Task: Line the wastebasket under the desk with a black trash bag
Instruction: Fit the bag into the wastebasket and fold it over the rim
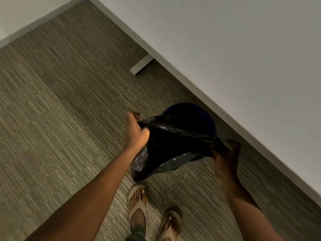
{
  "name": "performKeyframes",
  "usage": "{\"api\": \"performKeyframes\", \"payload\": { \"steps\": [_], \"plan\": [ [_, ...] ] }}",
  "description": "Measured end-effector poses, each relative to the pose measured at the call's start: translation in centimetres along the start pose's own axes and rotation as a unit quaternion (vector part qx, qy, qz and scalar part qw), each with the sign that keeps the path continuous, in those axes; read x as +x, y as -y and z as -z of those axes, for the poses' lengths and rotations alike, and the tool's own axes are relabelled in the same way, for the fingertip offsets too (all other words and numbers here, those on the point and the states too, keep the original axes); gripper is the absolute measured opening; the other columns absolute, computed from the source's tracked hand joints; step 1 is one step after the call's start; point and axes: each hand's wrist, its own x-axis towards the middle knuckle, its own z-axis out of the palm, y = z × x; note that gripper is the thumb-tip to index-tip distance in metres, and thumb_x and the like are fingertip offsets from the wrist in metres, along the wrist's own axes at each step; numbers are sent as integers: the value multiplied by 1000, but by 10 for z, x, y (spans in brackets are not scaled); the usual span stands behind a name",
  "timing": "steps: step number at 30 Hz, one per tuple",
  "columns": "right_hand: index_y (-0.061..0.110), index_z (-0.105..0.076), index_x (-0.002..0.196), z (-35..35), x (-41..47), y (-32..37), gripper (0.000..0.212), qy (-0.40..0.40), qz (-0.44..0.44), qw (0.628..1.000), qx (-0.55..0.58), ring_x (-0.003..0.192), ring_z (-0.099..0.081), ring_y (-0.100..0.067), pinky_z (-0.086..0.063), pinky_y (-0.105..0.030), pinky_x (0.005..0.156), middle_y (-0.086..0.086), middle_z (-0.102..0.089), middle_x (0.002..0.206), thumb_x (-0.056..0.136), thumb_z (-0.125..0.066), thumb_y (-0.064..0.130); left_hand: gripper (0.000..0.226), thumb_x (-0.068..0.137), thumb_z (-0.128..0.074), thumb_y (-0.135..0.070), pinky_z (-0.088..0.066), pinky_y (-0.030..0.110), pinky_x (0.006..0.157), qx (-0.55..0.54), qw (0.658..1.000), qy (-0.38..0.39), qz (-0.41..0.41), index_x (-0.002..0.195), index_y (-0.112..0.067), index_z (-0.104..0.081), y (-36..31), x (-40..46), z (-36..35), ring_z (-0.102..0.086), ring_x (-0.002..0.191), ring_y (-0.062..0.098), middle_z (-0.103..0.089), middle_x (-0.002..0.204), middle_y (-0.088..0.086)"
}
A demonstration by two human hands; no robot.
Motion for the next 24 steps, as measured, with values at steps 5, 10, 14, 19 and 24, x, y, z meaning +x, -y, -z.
{"api": "performKeyframes", "payload": {
  "steps": [5,10,14,19,24],
  "plan": [
    [14,-66,85,15,11,16,28,5,221,954,-201,78,-63,-9,-55,-28,72,11,-61,88,83,-76,-12,26,80,-62,7,-50,18,81,190,968,10,-166,89,-17,-64,0,11,-13,-64,94,19,-62,111,5],
    [-2,-76,114,19,36,3,38,75,303,896,-316,103,-72,-39,-60,-45,84,-12,-75,113,80,-75,-20,30,94,-64,-12,-52,42,102,272,897,93,-338,122,-18,-73,5,41,-33,-65,119,30,-71,122,11],
    [0,-62,141,10,65,-19,53,107,306,882,-343,120,-65,-49,-56,-56,96,-29,-64,136,90,-67,-15,35,85,-67,-11,-53,48,100,291,884,121,-345,118,-3,-75,-3,71,-52,-68,108,44,-75,114,22],
    [23,-24,165,0,111,-40,67,148,253,852,-434,105,-64,-41,-39,-29,73,-21,-56,141,106,-53,14,26,100,-54,-23,-49,38,74,264,920,108,-267,118,-9,-67,-6,110,-90,-73,99,43,-76,110,21],
    [39,-9,165,-20,147,-53,84,185,219,832,-475,59,-56,-25,-38,-32,48,-7,-64,106,101,-52,5,37,110,-42,-30,-44,34,76,276,933,133,-191,125,-10,-69,1,127,-108,-72,105,41,-73,118,23]
  ]
}}
